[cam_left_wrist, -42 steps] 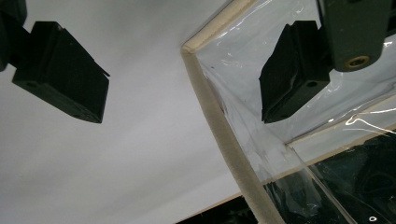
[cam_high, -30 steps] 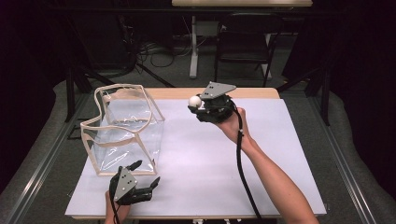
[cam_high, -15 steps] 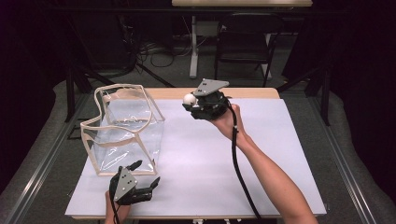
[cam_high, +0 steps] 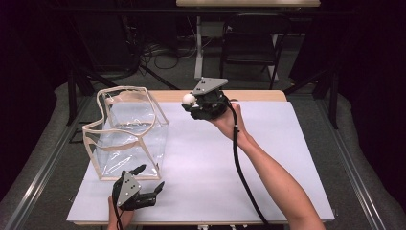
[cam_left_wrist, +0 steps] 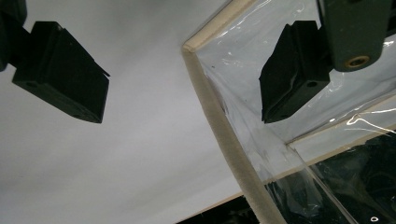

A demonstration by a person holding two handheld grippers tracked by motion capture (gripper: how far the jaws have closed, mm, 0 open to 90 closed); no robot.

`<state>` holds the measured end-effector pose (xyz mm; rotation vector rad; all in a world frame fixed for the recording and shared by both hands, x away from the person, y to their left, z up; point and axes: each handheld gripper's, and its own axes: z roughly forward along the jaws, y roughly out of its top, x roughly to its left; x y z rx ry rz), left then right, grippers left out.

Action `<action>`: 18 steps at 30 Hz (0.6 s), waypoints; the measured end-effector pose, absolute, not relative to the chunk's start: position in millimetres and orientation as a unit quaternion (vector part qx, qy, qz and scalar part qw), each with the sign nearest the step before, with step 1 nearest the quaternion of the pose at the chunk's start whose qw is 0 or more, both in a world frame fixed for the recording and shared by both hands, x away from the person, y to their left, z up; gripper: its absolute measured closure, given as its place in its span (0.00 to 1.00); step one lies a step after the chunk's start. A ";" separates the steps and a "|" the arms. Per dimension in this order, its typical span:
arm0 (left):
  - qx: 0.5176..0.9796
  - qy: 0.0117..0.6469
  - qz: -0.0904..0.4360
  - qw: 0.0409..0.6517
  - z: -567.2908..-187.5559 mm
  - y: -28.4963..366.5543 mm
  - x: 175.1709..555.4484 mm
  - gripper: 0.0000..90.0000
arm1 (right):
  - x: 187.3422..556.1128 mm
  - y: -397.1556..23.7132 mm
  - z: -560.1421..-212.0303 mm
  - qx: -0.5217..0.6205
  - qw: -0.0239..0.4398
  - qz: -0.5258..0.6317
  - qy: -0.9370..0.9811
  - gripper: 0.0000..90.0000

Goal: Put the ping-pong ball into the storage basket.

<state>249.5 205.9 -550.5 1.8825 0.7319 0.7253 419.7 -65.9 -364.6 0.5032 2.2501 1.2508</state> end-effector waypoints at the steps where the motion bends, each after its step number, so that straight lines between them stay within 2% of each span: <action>1: 0.771 0.300 0.297 0.477 -550.4 206.0 249.4 0.18 | 419.9 -64.7 -364.0 0.185 0.257 0.461 0.829 0.57; 18: 0.771 0.300 0.297 0.477 -550.5 206.6 249.8 0.18 | 424.6 -48.0 -358.2 0.174 0.249 0.458 0.835 0.57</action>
